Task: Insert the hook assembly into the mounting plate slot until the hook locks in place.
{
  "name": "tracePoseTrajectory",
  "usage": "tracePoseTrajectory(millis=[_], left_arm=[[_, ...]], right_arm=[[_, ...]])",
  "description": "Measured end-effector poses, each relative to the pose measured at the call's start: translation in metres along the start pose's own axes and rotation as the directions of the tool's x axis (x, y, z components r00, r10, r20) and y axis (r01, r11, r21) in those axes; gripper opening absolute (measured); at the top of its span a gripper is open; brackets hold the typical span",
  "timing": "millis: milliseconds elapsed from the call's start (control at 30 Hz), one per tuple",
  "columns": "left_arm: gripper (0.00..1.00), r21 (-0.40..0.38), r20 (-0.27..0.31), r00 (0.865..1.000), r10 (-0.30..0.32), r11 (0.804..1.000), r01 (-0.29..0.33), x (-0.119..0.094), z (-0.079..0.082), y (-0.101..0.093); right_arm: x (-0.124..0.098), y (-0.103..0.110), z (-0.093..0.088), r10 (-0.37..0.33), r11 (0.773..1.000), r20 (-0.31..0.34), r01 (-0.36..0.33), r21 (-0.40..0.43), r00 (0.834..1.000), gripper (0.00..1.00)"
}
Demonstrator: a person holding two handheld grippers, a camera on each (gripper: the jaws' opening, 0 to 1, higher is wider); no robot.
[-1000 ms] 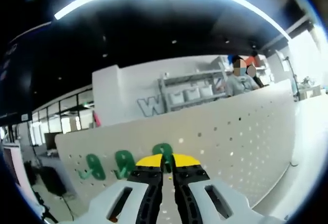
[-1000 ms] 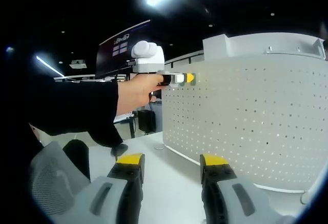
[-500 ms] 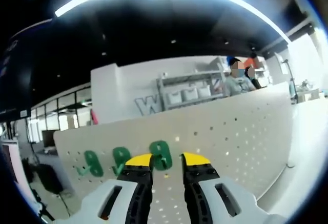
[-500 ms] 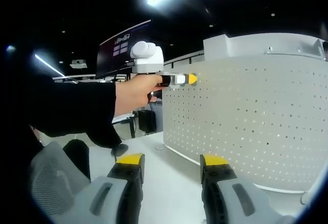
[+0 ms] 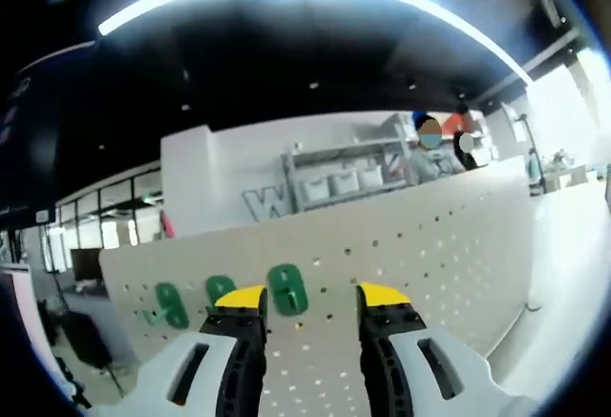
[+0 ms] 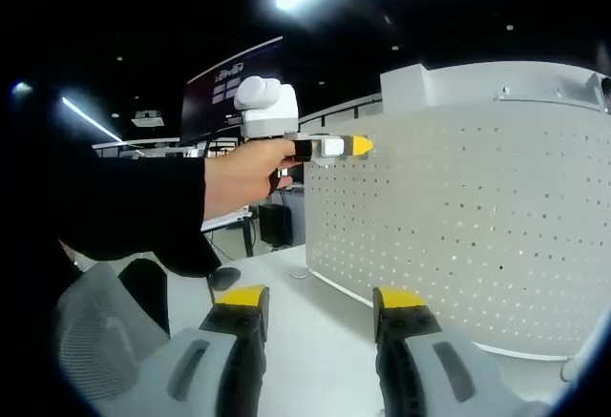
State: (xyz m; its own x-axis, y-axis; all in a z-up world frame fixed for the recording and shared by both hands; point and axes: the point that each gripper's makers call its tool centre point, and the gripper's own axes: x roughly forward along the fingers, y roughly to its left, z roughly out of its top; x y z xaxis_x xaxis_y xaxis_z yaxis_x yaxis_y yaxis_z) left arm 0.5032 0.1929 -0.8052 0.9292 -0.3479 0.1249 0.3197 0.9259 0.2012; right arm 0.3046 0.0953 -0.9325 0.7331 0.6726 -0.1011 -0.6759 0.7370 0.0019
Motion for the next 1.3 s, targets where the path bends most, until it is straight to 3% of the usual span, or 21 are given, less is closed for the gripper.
tracePoseTrajectory(millis=[600,1300], left_arm=[[0.49,-0.043,0.022,0.996,-0.085,0.995,0.086,-0.023,-0.001,-0.008],[0.51,-0.07,0.007,0.991,-0.132,0.989,0.132,-0.065,-0.014,-0.016]], right_arm=[[0.002,0.002,-0.002,0.006,1.0,-0.008,-0.006,-0.006,1.0,0.42],[0.0,0.001,0.0,0.0,1.0,-0.004,0.0,-0.01,1.0,0.42]])
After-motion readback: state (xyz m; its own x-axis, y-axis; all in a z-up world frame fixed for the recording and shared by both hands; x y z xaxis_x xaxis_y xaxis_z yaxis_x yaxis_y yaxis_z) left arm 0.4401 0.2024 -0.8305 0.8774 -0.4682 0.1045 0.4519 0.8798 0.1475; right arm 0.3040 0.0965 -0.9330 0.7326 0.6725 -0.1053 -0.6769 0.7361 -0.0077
